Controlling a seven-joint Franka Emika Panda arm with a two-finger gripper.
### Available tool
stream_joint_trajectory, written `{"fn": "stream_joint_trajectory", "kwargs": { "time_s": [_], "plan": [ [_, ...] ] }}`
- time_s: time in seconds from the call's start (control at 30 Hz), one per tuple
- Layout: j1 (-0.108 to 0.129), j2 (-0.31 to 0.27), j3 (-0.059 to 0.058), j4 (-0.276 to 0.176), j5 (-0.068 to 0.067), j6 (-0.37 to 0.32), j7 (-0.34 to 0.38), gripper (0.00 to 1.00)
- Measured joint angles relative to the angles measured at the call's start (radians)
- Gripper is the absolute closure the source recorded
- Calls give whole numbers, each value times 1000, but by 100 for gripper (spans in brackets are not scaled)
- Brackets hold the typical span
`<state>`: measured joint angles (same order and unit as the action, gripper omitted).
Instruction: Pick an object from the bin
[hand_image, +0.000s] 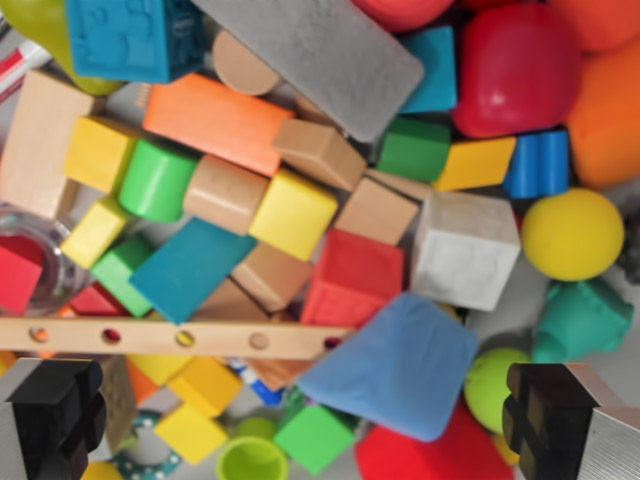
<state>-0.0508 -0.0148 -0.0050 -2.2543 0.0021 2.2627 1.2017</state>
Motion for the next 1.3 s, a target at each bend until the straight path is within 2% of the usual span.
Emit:
{"fn": "stream_joint_trajectory", "kwargs": {
  "time_s": [0.43, 1.07, 1.23, 1.3],
  "plan": [
    [-3, -43, 0, -144, -1, 92, 182, 0],
    [-12, -84, 0, -367, -2, 256, 486, 0],
    [-14, -86, 0, -416, -1, 299, 558, 0],
    [-15, -82, 0, -426, -1, 315, 565, 0]
  ]
}}
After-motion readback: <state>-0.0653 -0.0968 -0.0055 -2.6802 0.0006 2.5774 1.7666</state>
